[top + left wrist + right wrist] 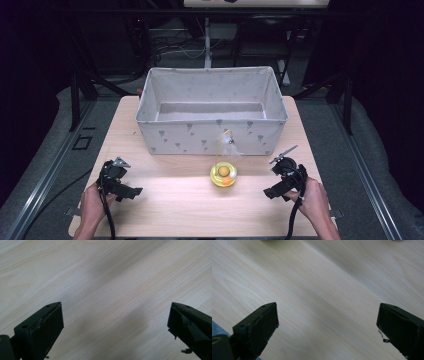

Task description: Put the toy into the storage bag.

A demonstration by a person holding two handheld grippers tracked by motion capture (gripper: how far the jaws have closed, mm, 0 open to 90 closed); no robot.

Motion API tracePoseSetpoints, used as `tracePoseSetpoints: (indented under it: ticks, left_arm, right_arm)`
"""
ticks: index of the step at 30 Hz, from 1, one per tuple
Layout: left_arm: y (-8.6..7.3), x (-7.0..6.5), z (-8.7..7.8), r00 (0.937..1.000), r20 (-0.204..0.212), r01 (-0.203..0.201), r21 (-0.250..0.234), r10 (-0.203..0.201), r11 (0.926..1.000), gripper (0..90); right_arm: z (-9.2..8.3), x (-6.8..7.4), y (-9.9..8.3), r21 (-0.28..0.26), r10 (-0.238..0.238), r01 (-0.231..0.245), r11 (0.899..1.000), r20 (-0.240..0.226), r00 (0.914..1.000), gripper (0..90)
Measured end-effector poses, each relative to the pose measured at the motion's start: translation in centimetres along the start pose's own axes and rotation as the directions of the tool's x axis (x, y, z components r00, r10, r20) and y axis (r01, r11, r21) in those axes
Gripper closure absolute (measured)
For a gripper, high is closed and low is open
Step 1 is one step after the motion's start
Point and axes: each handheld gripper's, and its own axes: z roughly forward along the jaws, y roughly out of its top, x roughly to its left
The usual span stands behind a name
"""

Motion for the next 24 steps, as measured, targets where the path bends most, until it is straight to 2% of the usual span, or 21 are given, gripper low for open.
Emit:
tracePoseSetpoints:
  ticks: [2, 5, 6, 7, 9, 11, 16, 18, 20, 24]
  left_arm:
    - [0.0, 0.0, 0.1, 1.0000, -0.003, 0.001, 0.008, -0.001, 1.0000, 0.4]
    - [0.0, -0.1, 0.2, 1.0000, -0.004, -0.002, 0.013, 0.002, 0.9999, 0.4]
    - [0.0, -0.1, 0.2, 1.0000, -0.005, -0.002, 0.013, 0.002, 0.9999, 0.4]
    - [0.0, -0.1, 0.1, 1.0000, -0.007, -0.003, 0.013, 0.003, 0.9999, 0.4]
    - [0.0, -0.1, 0.0, 0.9998, -0.019, -0.002, 0.010, 0.002, 0.9999, 0.5]
    - [0.0, -0.1, 0.1, 0.9998, -0.017, -0.001, 0.015, 0.001, 0.9999, 0.5]
    - [0.1, -0.2, 0.3, 0.9998, -0.018, -0.007, 0.024, 0.007, 0.9997, 0.5]
    - [0.0, -0.2, 0.3, 0.9998, -0.020, -0.005, 0.026, 0.006, 0.9996, 0.5]
    - [0.0, -0.3, 0.2, 0.9997, -0.025, -0.007, 0.027, 0.008, 0.9996, 0.5]
    - [-0.1, -0.3, 0.2, 0.9995, -0.030, -0.006, 0.027, 0.006, 0.9996, 0.6]
  right_arm:
    - [-0.1, 0.2, 0.2, -0.009, 0.005, -0.005, 1.000, -0.005, 1.0000, 3.5]
    - [-0.3, 0.5, 0.4, 0.004, -0.017, 0.017, 1.000, 0.002, 0.9999, 3.5]
    - [-0.3, 0.6, 0.4, 0.004, -0.012, 0.012, 1.000, -0.009, 0.9999, 3.6]
    - [-0.4, 0.6, 0.5, 0.022, -0.026, 0.026, 0.999, -0.006, 0.9996, 3.6]
    - [-0.4, 1.0, 0.6, 0.012, -0.015, 0.015, 1.000, -0.018, 0.9997, 4.7]
    - [-0.7, 1.2, 0.8, 0.034, -0.042, 0.042, 0.999, -0.023, 0.9989, 6.3]
    - [-1.0, 1.9, 1.3, 0.029, -0.057, 0.058, 0.998, -0.037, 0.9977, 6.2]
    - [-1.1, 2.1, 1.4, 0.039, -0.056, 0.058, 0.998, -0.055, 0.9969, 5.6]
    - [-1.3, 2.6, 1.5, 0.022, -0.050, 0.052, 0.998, -0.071, 0.9962, 5.4]
    - [-1.8, 3.3, 2.1, 0.035, -0.073, 0.076, 0.997, -0.081, 0.9941, 4.1]
